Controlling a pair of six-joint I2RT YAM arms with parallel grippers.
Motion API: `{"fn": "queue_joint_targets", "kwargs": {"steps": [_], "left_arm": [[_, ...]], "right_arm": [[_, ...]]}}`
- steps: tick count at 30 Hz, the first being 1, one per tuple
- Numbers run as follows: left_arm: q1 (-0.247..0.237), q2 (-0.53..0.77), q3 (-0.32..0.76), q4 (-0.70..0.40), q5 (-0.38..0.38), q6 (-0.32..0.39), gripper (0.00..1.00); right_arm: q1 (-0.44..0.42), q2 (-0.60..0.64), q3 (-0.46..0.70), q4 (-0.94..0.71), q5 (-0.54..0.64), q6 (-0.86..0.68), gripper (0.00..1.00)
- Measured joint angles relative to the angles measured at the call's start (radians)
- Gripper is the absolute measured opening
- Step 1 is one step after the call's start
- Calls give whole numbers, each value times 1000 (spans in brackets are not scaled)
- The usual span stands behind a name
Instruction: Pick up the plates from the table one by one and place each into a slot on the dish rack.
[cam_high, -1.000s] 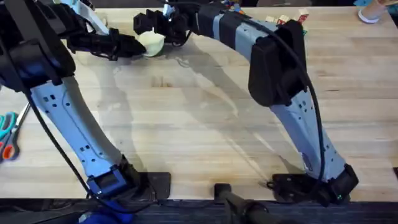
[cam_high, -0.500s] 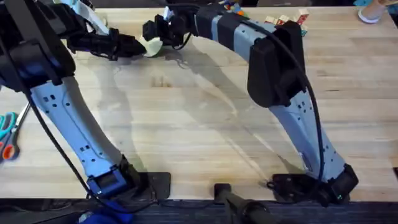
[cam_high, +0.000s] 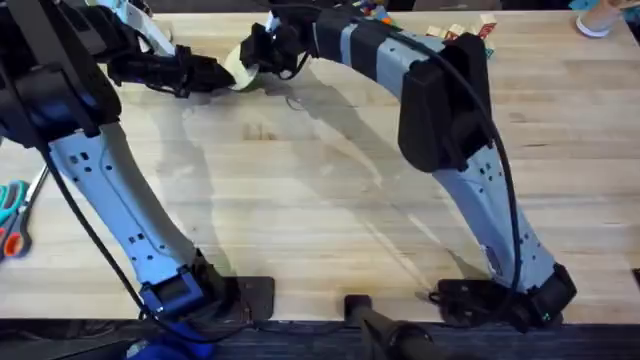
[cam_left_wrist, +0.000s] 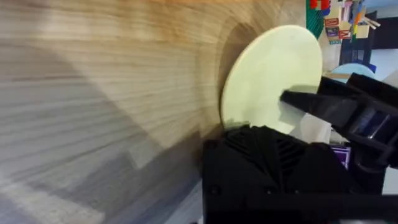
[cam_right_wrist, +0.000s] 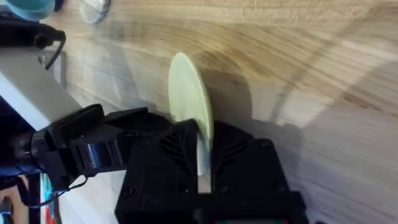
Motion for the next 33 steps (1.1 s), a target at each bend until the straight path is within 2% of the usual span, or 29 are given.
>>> {"fn": "queue_joint_targets", "kwargs": {"steps": [9,17,23,33], "left_arm": [[0,-6,3,-19,-7,0,40],[3,-126,-3,-50,-96,-5,40],[14,-329,-3,-134,-201,-19,41],[15,-561,-3,-292,-438,-83,40]], "right_arm": [[-1,0,0,20,-5,0,80],[-8,-1,0,32,-13,-5,57],[-22,-36,0,2,-16,-78,40],[-43,-232,-2,-253,-16,-293,31]]}}
